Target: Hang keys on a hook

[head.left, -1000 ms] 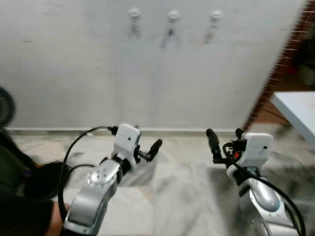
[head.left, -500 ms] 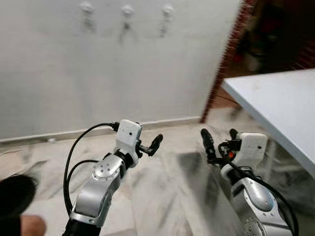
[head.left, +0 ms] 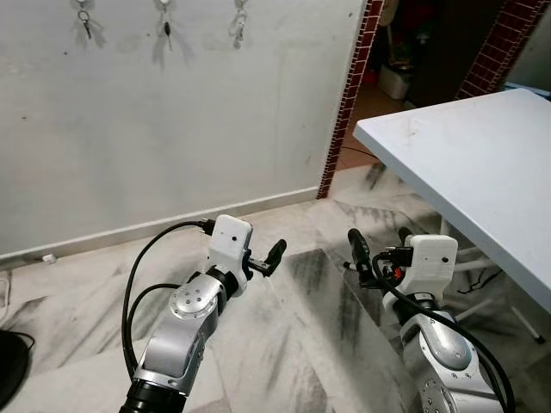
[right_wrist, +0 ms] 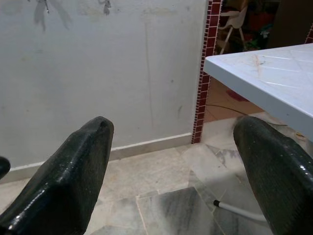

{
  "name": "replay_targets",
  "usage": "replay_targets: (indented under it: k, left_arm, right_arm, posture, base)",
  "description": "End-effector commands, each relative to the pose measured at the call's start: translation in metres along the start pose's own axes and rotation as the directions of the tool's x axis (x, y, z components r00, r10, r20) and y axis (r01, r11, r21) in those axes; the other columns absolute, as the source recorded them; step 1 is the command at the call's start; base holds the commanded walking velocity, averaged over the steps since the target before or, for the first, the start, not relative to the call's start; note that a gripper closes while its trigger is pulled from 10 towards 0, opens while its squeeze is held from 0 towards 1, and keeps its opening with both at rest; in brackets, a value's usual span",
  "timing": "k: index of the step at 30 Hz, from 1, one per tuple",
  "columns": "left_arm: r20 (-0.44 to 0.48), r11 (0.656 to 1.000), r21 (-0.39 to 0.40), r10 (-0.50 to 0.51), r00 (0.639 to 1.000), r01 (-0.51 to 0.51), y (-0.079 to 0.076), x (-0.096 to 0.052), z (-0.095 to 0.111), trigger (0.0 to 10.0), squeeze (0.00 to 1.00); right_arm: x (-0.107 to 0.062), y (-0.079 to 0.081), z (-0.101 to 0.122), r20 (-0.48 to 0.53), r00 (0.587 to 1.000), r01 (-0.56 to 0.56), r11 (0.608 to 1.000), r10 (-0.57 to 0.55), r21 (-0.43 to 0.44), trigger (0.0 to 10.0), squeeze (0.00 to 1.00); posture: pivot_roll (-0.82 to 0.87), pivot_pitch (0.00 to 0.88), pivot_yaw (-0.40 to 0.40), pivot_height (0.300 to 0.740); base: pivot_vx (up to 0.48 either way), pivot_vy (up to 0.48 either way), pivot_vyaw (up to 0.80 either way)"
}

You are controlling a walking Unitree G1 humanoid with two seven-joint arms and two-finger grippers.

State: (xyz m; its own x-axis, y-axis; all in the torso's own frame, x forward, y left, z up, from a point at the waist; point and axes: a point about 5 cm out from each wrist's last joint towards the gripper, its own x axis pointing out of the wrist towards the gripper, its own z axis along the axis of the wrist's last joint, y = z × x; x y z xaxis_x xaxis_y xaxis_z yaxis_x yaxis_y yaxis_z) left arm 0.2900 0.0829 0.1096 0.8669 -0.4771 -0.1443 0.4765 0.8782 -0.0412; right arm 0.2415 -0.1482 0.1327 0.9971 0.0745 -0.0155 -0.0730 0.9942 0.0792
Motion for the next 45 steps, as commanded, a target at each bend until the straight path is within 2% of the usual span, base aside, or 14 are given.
replay_targets:
  k: [1,9,14,25,45]
  left_arm:
    - [0.018,1.0,0.012,-0.016,1.0,0.015,-0.0046,0.0031,0.0043,10.0,0.0]
    - [0.022,1.0,0.006,-0.024,0.999,0.024,-0.0056,0.0026,0.0022,10.0,0.0]
    - [0.021,0.999,-0.043,-0.006,1.0,0.007,-0.0021,0.0034,0.0028,10.0,0.0]
    - [0.022,0.999,-0.042,-0.017,1.0,0.017,-0.003,0.0036,0.0027,10.0,0.0]
    - [0.023,0.999,-0.043,-0.028,0.999,0.029,-0.0041,0.0057,0.0039,10.0,0.0]
  right_arm:
    - [0.001,-0.004,0.0036,0.01,1.0,0.015,1.0,-0.015,-0.011,10.0,0.0]
    - [0.0001,-0.0038,0.003,0.012,1.0,0.015,1.0,-0.015,-0.021,10.0,0.0]
    - [0.0,-0.0026,0.0028,0.009,1.0,0.01,1.0,-0.01,-0.023,10.0,0.0]
    - [0.0001,-0.0008,0.0046,0.023,1.0,0.0,1.0,0.001,-0.022,10.0,0.0]
    - [0.0015,-0.0004,0.0052,0.022,1.0,-0.005,1.0,0.005,-0.027,10.0,0.0]
  posture:
    - [0.07,0.0,-0.065,0.74]
    - [0.07,0.0,-0.069,0.74]
    - [0.07,0.0,-0.071,0.74]
    - [0.07,0.0,-0.067,0.74]
    - [0.06,0.003,-0.066,0.74]
  base:
    - [0.0,0.0,-0.8]
    - [0.0,0.0,-0.2]
    - [0.0,0.0,-0.8]
    - [0.0,0.0,0.0]
    - [0.0,-0.344,0.0]
